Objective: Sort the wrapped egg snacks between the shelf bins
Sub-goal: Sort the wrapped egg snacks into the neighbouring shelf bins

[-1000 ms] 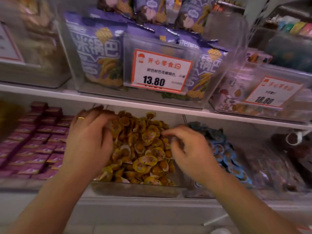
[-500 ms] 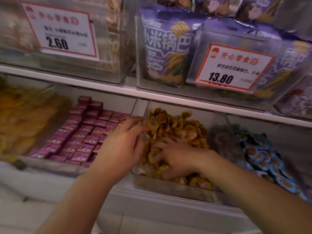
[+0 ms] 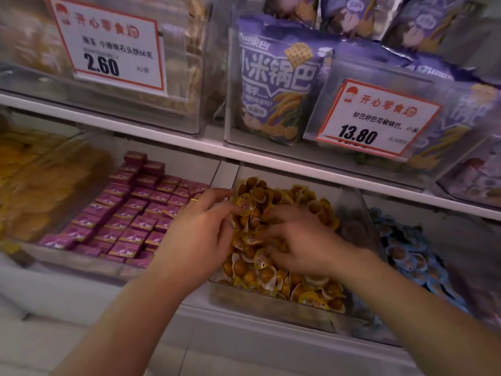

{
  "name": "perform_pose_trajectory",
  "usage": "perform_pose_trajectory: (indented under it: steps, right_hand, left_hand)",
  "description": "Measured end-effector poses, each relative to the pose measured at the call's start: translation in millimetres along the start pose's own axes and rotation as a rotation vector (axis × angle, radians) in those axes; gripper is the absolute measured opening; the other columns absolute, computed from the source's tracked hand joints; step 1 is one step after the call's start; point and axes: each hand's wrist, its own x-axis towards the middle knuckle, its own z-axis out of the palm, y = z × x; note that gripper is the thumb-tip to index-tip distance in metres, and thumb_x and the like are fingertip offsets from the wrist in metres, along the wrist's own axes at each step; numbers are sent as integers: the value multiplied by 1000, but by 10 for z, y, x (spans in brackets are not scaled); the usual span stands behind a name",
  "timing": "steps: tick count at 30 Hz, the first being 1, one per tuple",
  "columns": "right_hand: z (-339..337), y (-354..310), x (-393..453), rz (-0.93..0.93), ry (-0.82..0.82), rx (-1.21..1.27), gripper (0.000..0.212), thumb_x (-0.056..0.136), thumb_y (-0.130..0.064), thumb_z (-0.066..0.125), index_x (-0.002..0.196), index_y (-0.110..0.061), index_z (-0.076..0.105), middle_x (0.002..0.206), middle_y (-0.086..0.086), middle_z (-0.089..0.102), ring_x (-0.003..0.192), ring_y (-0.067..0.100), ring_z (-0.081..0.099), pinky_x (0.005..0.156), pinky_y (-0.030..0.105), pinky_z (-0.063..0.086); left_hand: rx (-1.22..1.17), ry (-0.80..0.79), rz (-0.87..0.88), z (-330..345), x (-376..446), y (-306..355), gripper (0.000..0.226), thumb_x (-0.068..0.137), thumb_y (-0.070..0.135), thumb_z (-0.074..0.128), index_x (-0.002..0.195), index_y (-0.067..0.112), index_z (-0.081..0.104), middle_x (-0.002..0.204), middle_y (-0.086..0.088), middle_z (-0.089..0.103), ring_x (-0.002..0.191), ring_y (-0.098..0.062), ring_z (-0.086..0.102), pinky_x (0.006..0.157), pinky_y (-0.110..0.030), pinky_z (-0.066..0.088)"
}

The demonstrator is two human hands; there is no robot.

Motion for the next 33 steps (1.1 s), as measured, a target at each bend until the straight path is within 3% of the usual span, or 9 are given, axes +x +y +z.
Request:
perform_pose_trajectory:
  steps: [6, 11, 15, 18, 21, 23, 27, 29, 33]
  right_hand:
    - [438, -462, 344, -147, -198, -94, 47, 95, -53, 45, 136, -32, 54, 146, -2, 45, 142, 20, 27, 119, 57, 11]
    - [316, 102, 146, -76, -202, -229, 43, 89, -62, 40, 109, -33, 65, 117, -6, 60, 129, 18, 39, 116, 41, 20]
    - [110, 326, 84, 156, -301, -208, 39, 75, -64, 47, 91, -34, 66, 96, -5, 47, 117, 22, 42, 92, 36, 34]
    - [-11, 306, 100, 265, -354, -131, 42, 68, -64, 50, 94, -36, 70, 95, -8, 51, 103, 19, 52, 88, 37, 49]
    - [-51, 213, 238, 153, -113, -33, 36, 78, -57, 50, 96, -32, 71, 95, -5, 61, 91, 17, 60, 78, 37, 53]
    - [-23, 129, 400, 85, 20, -54, 38, 83, -51, 53, 115, -35, 66, 111, -2, 58, 105, 20, 54, 87, 38, 47]
    - [310, -93, 590, 11, -136, -140, 67, 88, -49, 54, 150, -32, 37, 153, 2, 33, 140, 26, 29, 116, 50, 23]
    - [439, -90, 528, 8, -141, -134, 68, 89, -48, 52, 152, -28, 34, 159, 1, 23, 148, 24, 16, 120, 49, 13]
    - [356, 84, 250, 33, -113, -169, 50, 87, -54, 48, 129, -30, 58, 139, -5, 44, 136, 20, 32, 112, 44, 27]
  left_hand:
    - [-15, 3, -6, 10, 12, -56, 26, 88, 14, 59, 110, 21, 71, 130, 1, 58, 115, -20, 59, 91, -42, 53]
    - [-37, -15, 15, -6, 28, -111, 29, 86, 21, 54, 108, 22, 72, 130, 2, 57, 117, -19, 59, 91, -42, 54]
    - [-37, -1, 19, 10, 50, -123, 29, 84, 23, 55, 107, 23, 73, 127, 3, 58, 114, -19, 60, 89, -42, 54]
    - [-33, 7, 13, 17, 56, -122, 31, 83, 27, 52, 107, 25, 72, 127, 5, 58, 114, -17, 60, 89, -39, 54]
    - [-32, 16, 0, 40, 66, -114, 32, 81, 23, 54, 106, 26, 72, 126, 5, 57, 113, -17, 60, 88, -41, 54]
    - [-34, 29, -3, 54, 69, -106, 31, 80, 20, 56, 105, 26, 73, 126, 6, 57, 111, -17, 61, 87, -41, 55]
    - [-38, 44, 11, 60, 67, -116, 31, 81, 24, 52, 104, 25, 73, 125, 7, 56, 110, -16, 61, 84, -41, 56]
    - [-47, 37, 11, 53, 65, -124, 32, 81, 27, 50, 104, 26, 72, 125, 7, 56, 110, -15, 61, 85, -41, 55]
    - [-51, 35, 13, 49, 69, -128, 30, 80, 23, 55, 103, 25, 73, 124, 8, 56, 110, -16, 62, 85, -41, 55]
